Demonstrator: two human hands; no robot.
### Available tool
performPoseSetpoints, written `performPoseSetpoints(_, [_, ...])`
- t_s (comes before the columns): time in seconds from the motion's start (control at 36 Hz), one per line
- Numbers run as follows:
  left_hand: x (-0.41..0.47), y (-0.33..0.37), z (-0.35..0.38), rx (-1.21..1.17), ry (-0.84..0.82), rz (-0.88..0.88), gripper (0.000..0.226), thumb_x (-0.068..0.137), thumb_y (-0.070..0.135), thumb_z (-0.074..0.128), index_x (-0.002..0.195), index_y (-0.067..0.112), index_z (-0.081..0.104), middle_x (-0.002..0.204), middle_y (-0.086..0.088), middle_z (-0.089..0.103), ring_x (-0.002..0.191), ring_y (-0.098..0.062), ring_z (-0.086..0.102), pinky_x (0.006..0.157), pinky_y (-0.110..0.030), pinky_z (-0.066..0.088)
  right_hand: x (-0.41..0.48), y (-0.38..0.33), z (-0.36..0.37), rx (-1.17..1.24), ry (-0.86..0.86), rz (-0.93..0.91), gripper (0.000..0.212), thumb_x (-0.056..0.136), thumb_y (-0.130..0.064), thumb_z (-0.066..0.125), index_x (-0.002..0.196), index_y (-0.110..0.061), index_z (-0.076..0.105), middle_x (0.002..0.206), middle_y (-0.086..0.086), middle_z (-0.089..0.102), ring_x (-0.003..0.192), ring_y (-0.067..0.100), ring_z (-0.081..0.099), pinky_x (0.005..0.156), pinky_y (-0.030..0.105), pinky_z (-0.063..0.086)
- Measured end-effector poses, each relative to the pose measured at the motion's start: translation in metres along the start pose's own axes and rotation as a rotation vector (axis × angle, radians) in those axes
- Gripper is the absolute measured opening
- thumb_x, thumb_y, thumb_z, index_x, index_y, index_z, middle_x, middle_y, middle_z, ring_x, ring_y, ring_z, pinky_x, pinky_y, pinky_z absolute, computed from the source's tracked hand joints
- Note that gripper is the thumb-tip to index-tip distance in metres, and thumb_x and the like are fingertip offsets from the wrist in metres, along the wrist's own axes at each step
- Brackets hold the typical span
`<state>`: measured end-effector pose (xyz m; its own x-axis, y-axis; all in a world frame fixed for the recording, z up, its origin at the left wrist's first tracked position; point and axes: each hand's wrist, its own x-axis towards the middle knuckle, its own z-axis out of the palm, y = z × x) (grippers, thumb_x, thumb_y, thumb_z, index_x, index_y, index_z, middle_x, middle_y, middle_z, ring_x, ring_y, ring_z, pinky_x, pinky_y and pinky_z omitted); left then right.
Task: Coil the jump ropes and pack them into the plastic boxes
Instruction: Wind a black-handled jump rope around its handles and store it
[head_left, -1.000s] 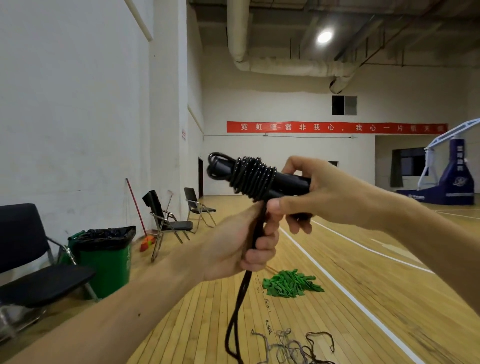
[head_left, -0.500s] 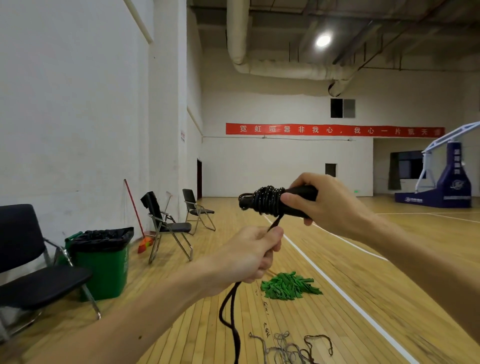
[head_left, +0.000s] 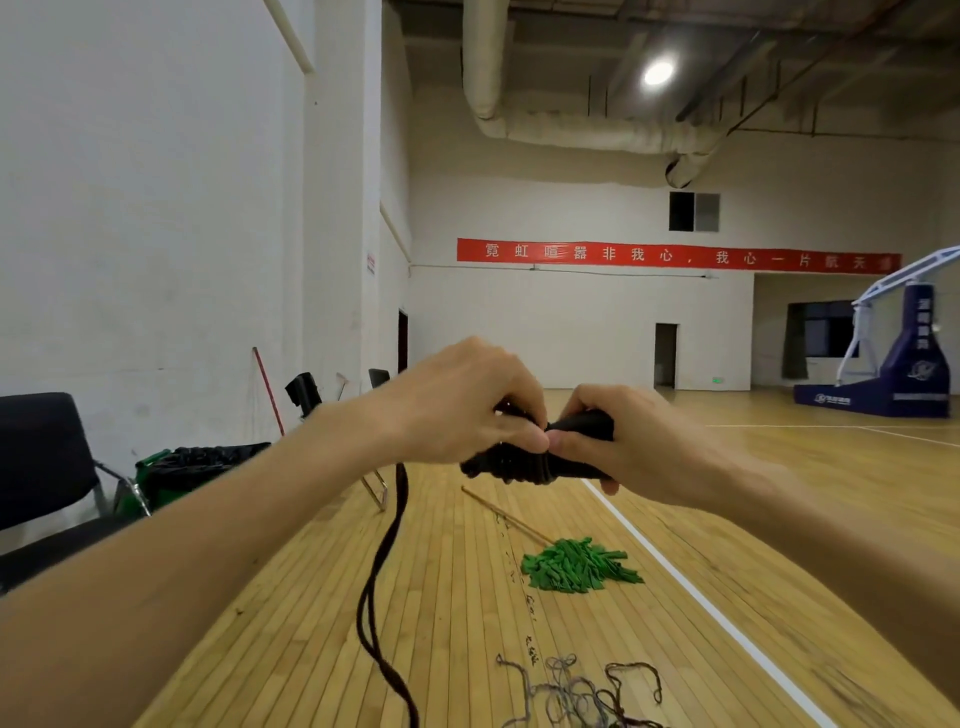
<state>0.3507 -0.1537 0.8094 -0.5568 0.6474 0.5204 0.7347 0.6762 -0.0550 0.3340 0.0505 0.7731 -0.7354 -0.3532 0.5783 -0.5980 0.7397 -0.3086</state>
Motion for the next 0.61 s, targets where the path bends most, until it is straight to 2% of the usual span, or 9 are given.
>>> performPoseSetpoints(0.08, [0.003, -0.006, -0.011, -0.113, 0.031, 0.035, 0.018, 0.082, 0.034, 0.079, 0.090, 0.017, 0.078, 0.077, 0.013, 0.069, 0.076, -0.001, 0.064, 0.072, -0.018, 0.052, -0.005, -0.008, -0.003, 0.050, -0.070, -0.026, 0.023, 0.096, -0.039, 0.063, 0.093, -0.017, 0.064, 0.067, 0.001, 0.071, 0.049, 0.011, 0.064, 0.049, 0.021, 0.049])
performPoseSetpoints(0.19, [0.002, -0.013, -0.016, -0.345, 0.016, 0.058, 0.018, 0.079, 0.027, 0.081, 0.085, 0.010, 0.077, 0.074, 0.001, 0.072, 0.069, -0.016, 0.067, 0.067, -0.031, 0.054, -0.012, -0.017, -0.011, 0.223, -0.173, -0.053, 0.025, 0.098, -0.034, 0.061, 0.095, -0.010, 0.064, 0.055, 0.002, 0.065, 0.045, 0.013, 0.056, 0.044, 0.021, 0.042])
performPoseSetpoints(0.25, [0.000, -0.015, -0.016, -0.451, -0.003, 0.049, 0.022, 0.077, 0.028, 0.080, 0.085, 0.008, 0.076, 0.072, -0.004, 0.071, 0.064, -0.021, 0.063, 0.060, -0.032, 0.050, -0.016, -0.021, -0.014, 0.284, -0.211, -0.070, 0.026, 0.099, -0.033, 0.059, 0.095, -0.008, 0.064, 0.054, 0.005, 0.064, 0.044, 0.016, 0.052, 0.044, 0.022, 0.041])
performPoseSetpoints(0.33, [-0.003, -0.016, -0.018, -0.573, -0.046, 0.024, 0.022, 0.076, 0.025, 0.079, 0.084, 0.005, 0.075, 0.068, -0.001, 0.068, 0.059, -0.012, 0.056, 0.054, -0.020, 0.044, -0.022, -0.028, -0.017, 0.342, -0.261, -0.093, 0.026, 0.100, -0.032, 0.057, 0.096, -0.008, 0.063, 0.054, 0.005, 0.062, 0.043, 0.017, 0.050, 0.045, 0.022, 0.041])
performPoseSetpoints(0.42, [-0.006, -0.017, -0.017, -0.687, -0.082, 0.006, 0.023, 0.078, 0.022, 0.078, 0.085, 0.001, 0.073, 0.067, -0.004, 0.065, 0.056, -0.013, 0.051, 0.050, -0.020, 0.040, -0.027, -0.035, -0.020, 0.388, -0.290, -0.104, 0.026, 0.100, -0.035, 0.055, 0.095, -0.010, 0.063, 0.055, 0.005, 0.062, 0.044, 0.017, 0.049, 0.047, 0.023, 0.041])
performPoseSetpoints(0.44, [-0.007, -0.018, -0.016, -0.722, -0.089, -0.003, 0.024, 0.079, 0.024, 0.079, 0.085, 0.002, 0.073, 0.068, -0.007, 0.064, 0.057, -0.016, 0.050, 0.051, -0.022, 0.039, -0.028, -0.037, -0.020, 0.399, -0.292, -0.110, 0.027, 0.099, -0.036, 0.055, 0.095, -0.010, 0.063, 0.055, 0.005, 0.062, 0.044, 0.017, 0.050, 0.046, 0.023, 0.041])
performPoseSetpoints(0.53, [-0.011, -0.022, -0.012, -0.772, -0.136, -0.010, 0.032, 0.081, 0.038, 0.078, 0.090, 0.008, 0.075, 0.078, -0.015, 0.066, 0.069, -0.029, 0.055, 0.062, -0.040, 0.044, -0.031, -0.042, -0.021, 0.439, -0.310, -0.124, 0.028, 0.097, -0.039, 0.055, 0.094, -0.011, 0.062, 0.055, 0.004, 0.062, 0.044, 0.016, 0.050, 0.046, 0.021, 0.041])
performPoseSetpoints(0.56, [-0.012, -0.021, -0.011, -0.790, -0.164, -0.008, 0.036, 0.080, 0.044, 0.078, 0.091, 0.010, 0.075, 0.080, -0.016, 0.067, 0.072, -0.029, 0.059, 0.065, -0.041, 0.046, -0.031, -0.044, -0.021, 0.454, -0.321, -0.125, 0.027, 0.097, -0.038, 0.055, 0.094, -0.012, 0.062, 0.055, 0.004, 0.062, 0.045, 0.016, 0.050, 0.046, 0.021, 0.041])
performPoseSetpoints(0.61, [-0.015, -0.019, -0.010, -0.846, -0.204, -0.004, 0.034, 0.079, 0.049, 0.074, 0.087, 0.015, 0.074, 0.077, -0.009, 0.068, 0.070, -0.019, 0.064, 0.065, -0.027, 0.051, -0.032, -0.046, -0.021, 0.482, -0.338, -0.125, 0.021, 0.102, -0.034, 0.056, 0.092, -0.017, 0.063, 0.057, 0.005, 0.062, 0.047, 0.016, 0.052, 0.047, 0.021, 0.041])
